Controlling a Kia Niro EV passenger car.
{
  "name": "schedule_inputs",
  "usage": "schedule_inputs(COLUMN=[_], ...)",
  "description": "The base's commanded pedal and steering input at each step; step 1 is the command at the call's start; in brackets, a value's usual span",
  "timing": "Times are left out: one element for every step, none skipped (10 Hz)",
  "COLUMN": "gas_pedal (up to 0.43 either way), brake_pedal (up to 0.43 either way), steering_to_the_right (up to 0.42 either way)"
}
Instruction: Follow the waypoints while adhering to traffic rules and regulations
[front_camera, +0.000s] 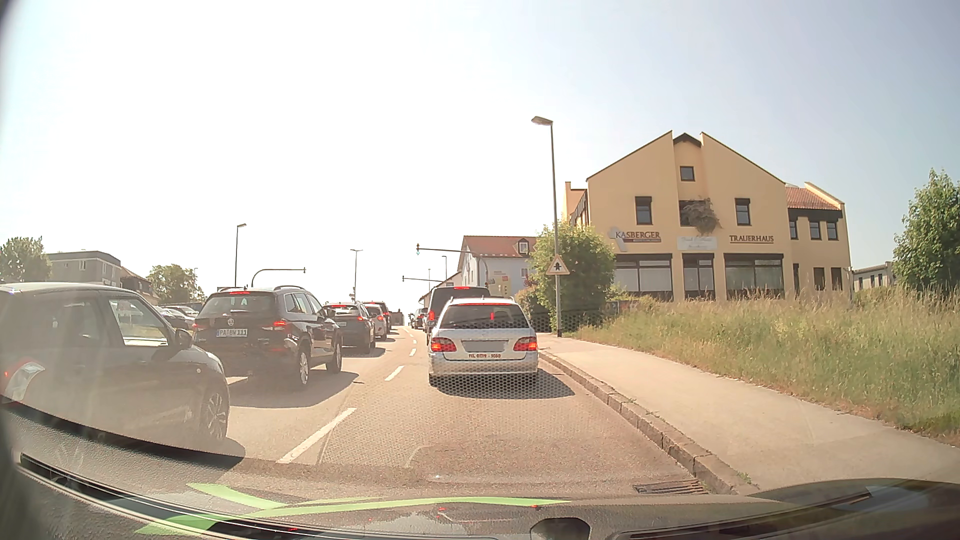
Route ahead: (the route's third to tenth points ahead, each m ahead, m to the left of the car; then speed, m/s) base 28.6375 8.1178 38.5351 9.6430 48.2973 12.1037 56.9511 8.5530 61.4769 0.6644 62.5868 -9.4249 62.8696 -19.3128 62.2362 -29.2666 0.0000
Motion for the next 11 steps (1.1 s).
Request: schedule_inputs(gas_pedal=[0.000, 0.000, 0.000, 0.000, 0.000, 0.000, 0.000, 0.000, 0.000, 0.000, 0.000], brake_pedal=[0.262, 0.262, 0.256, 0.256, 0.250, 0.244, 0.238, 0.232, 0.232, 0.226, 0.220], steering_to_the_right=[-0.025, -0.024, -0.024, -0.025, -0.024, -0.024, -0.024, -0.025, -0.025, -0.025, -0.025])
